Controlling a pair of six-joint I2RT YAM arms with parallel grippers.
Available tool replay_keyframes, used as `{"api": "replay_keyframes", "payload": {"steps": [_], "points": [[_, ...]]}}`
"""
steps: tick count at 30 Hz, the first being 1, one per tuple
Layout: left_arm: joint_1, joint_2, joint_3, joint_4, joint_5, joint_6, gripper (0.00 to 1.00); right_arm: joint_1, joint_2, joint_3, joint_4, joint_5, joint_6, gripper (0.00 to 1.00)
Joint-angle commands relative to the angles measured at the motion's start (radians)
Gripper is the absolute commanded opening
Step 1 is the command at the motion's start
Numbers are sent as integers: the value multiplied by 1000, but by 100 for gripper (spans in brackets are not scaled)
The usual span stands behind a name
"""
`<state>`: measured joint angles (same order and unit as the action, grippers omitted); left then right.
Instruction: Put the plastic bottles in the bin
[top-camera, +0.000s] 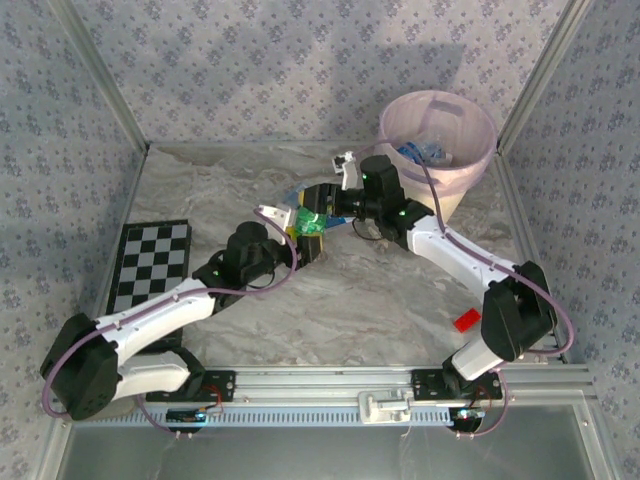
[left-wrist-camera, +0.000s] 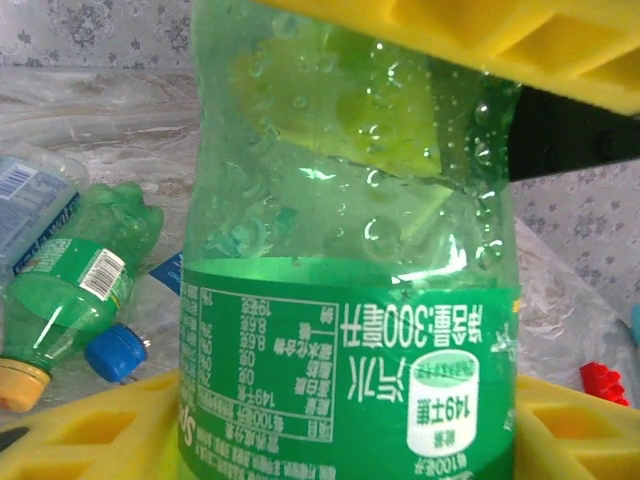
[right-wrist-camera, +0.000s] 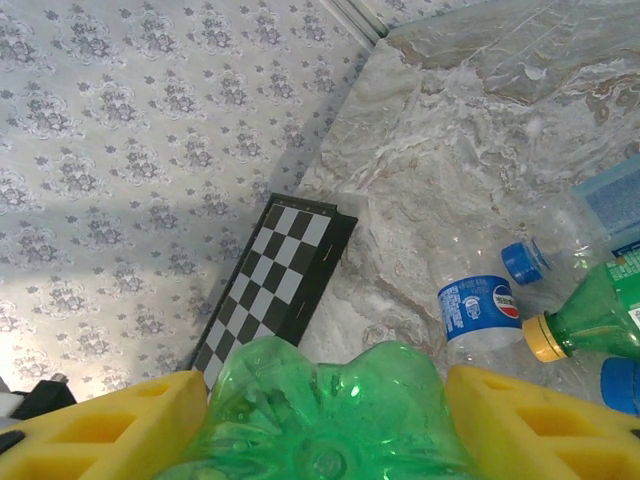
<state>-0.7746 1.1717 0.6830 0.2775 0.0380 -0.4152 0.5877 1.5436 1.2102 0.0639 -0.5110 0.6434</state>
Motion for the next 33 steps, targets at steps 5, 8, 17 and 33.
{"api": "replay_keyframes", "payload": {"steps": [5, 8, 17, 33], "points": [[7, -66, -29, 9, -73, -14, 87, -39, -25, 92, -88, 39, -97, 54], [29, -88, -46, -9, -98, -40, 93, -75, -42, 146, -166, 69, -163, 54], [179, -118, -140, -16, -101, -242, 100, -224, -74, 362, -333, 152, -351, 54], [319, -130, -259, -102, -192, -510, 100, -499, -43, 503, -292, 426, -467, 54]]}}
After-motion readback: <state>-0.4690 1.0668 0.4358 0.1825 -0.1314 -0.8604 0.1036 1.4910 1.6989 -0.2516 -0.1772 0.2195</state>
